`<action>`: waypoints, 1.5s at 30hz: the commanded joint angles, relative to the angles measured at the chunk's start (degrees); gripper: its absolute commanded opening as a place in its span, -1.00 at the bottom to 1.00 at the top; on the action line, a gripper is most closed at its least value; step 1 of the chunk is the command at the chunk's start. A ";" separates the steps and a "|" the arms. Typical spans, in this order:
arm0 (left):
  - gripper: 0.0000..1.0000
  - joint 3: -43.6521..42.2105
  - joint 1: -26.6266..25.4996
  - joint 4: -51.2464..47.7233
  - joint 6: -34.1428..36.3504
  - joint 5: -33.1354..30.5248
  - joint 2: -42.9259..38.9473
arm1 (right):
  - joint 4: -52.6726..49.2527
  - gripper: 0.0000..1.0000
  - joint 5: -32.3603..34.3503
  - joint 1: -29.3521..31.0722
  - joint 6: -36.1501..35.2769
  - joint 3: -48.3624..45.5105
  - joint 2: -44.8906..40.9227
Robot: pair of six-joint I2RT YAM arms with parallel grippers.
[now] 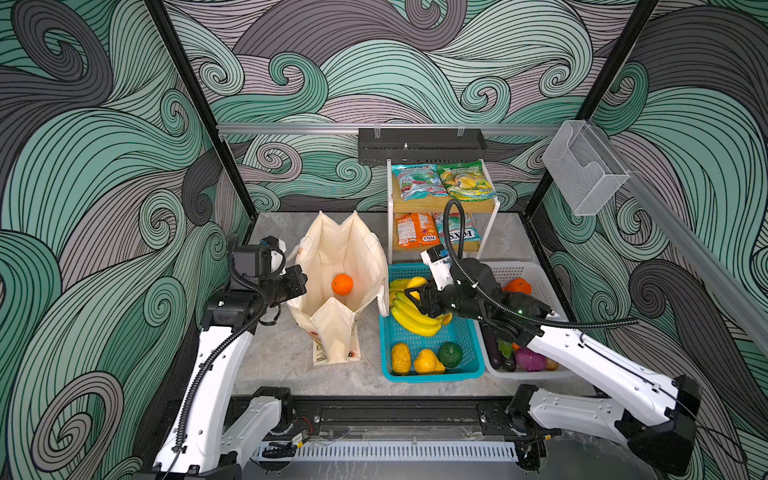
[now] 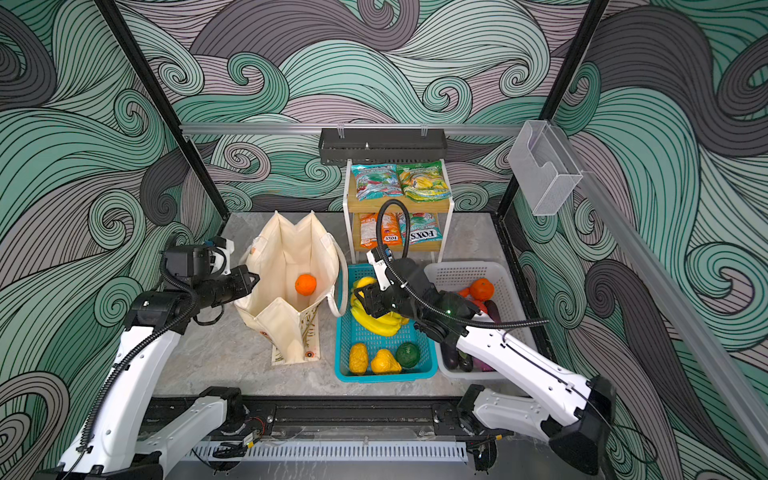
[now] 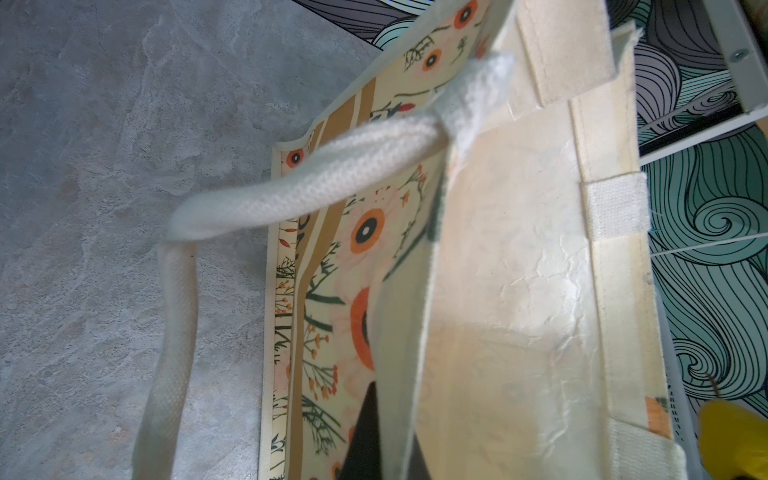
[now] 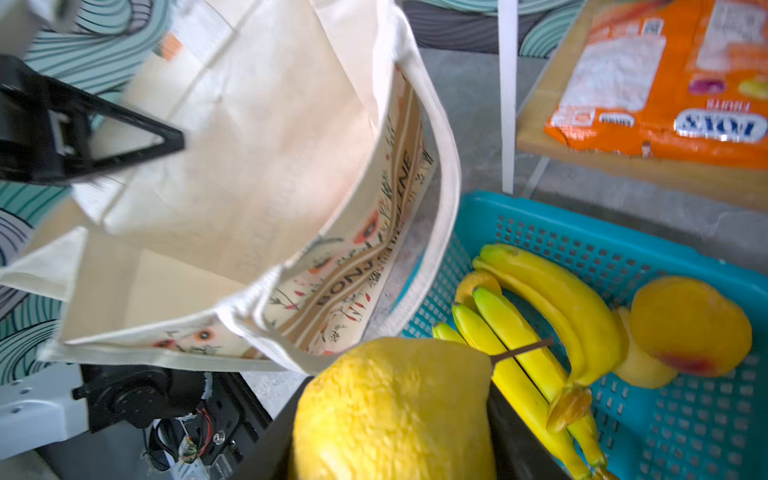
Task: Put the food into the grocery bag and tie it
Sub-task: 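Carry the yellow pear with the right gripper over into the tote bag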
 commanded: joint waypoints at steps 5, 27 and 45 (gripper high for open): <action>-1.00 1.26 0.06 3.06 -0.81 2.37 -0.02 | -6.53 -0.14 -4.81 1.66 -5.87 17.00 11.47; -1.00 -0.41 -0.75 6.47 -1.15 6.37 1.85 | -14.93 -0.15 -13.45 7.04 -7.27 45.80 51.29; -1.00 -0.48 -0.75 5.99 -1.06 4.24 1.27 | -11.82 -0.15 -12.35 8.04 -4.22 38.54 58.10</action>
